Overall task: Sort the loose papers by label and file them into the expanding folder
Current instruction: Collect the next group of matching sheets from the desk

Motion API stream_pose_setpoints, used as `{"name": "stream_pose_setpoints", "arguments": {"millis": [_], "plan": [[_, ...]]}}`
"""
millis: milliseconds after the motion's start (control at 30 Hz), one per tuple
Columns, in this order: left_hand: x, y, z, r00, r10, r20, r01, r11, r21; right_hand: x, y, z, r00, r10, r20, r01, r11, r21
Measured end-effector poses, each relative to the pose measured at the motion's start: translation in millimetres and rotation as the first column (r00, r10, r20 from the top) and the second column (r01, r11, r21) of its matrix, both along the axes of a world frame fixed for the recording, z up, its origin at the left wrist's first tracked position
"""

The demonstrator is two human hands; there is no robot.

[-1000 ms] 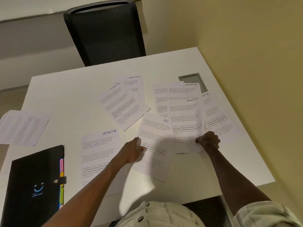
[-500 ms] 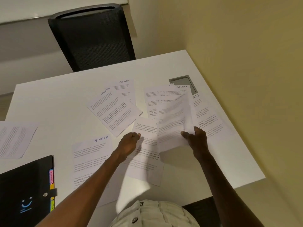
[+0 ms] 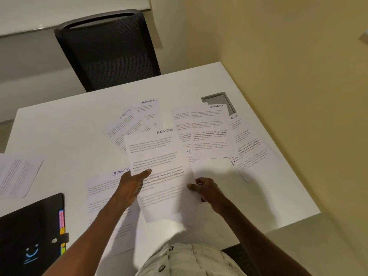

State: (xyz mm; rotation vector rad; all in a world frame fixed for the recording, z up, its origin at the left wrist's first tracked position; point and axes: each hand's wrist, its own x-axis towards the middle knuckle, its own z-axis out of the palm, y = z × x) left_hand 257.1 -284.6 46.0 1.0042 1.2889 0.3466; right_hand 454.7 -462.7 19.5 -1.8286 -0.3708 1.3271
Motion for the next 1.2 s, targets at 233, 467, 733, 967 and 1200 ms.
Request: {"name": "stream_pose_setpoints", "arguments": {"millis": [233, 467, 733, 967, 1200], "plan": [[-40, 4, 2, 0.985, 0.032, -0.171, -0.013, 0.994, 0.108, -12, 8, -38, 0.718, 0.352, 0.6, -0.095, 0.904, -0.417], [-37, -2, 15, 0.983, 0.029, -0.181, 0.001, 0.987, 0.162, -28, 18, -47, 0.575, 0.453, 0.681, -0.133, 0.873, -0.469], [-44, 3, 15, 0.972, 0.002, -0.234, 0.05, 0.975, 0.217, -10, 21, -52, 0.428, 0.551, 0.716, -0.358, 0.831, -0.425], [-56, 1, 13, 0.969, 0.072, -0.235, -0.013, 0.97, 0.241, -24, 28, -46, 0.577, 0.514, 0.634, -0.252, 0.851, -0.46], [-63, -5, 12, 0.956, 0.157, -0.248, -0.082, 0.954, 0.289, -35, 40, -52, 0.593, 0.514, 0.619, -0.21, 0.842, -0.498]]}}
